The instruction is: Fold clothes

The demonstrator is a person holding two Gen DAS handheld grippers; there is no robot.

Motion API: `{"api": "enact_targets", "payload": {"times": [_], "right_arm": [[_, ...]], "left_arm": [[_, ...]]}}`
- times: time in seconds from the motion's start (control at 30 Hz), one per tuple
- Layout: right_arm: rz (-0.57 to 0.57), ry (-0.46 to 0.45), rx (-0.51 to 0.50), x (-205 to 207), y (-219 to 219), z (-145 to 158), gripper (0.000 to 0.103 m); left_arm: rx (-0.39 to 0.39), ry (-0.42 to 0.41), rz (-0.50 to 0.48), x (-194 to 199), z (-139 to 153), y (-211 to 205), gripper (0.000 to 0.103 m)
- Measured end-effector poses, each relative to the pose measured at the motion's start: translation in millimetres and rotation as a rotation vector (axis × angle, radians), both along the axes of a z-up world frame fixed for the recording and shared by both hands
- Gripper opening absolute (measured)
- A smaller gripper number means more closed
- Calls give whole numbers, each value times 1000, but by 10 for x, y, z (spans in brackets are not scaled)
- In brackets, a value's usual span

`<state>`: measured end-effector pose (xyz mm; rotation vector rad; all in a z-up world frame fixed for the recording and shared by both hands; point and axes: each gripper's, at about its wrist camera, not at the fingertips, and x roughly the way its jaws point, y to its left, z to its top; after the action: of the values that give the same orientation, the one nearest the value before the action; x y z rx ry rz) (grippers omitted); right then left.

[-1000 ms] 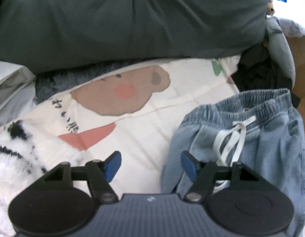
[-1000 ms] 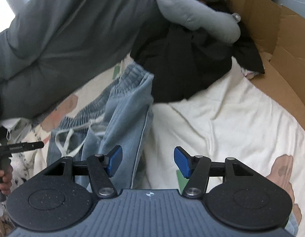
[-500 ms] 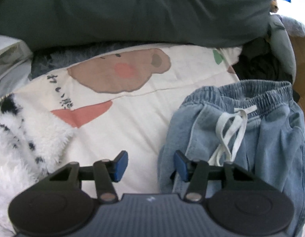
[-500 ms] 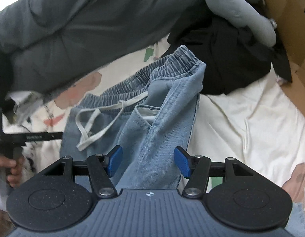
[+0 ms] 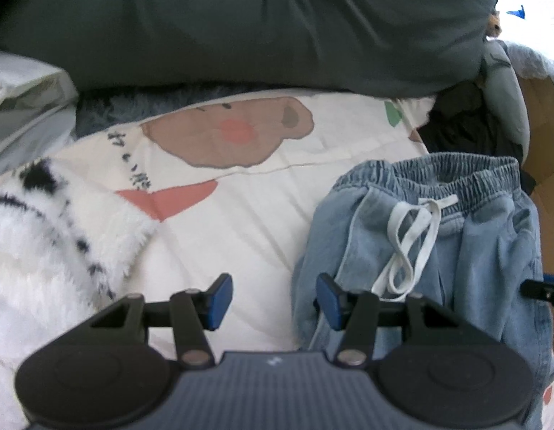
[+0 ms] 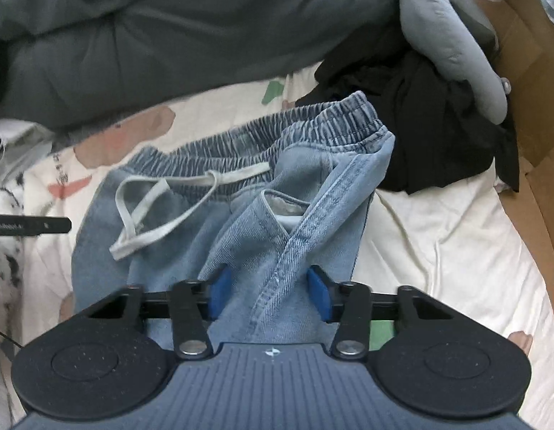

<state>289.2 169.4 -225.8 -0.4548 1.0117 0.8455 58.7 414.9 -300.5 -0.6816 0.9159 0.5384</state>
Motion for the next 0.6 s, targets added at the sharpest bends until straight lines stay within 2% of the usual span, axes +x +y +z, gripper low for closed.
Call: {"api": "enact_targets", "payload": {"times": [0.07, 0.1, 0.27, 0.37, 0.5, 0.6], "right_arm": [[11, 8, 17, 23, -35, 15, 18], [19, 3, 25, 37, -66, 38, 11], [30, -28, 22, 173, -283, 36, 6], [-34, -38, 14, 381, -454, 19, 4], [-123, -65, 7, 651, -659, -25, 4], [-171, -52, 4, 805, -797, -117, 4]], "left_arm": [[-7, -11, 6, -13, -18, -14, 54], [-6, -17, 5, -12, -18, -20, 54], [-9, -29, 5, 37, -54, 15, 52], [-29, -35, 23, 101, -96, 46, 50], [-7, -21, -9, 202, -139, 32, 48], [-28, -21, -14, 216, -170, 70, 48]]}}
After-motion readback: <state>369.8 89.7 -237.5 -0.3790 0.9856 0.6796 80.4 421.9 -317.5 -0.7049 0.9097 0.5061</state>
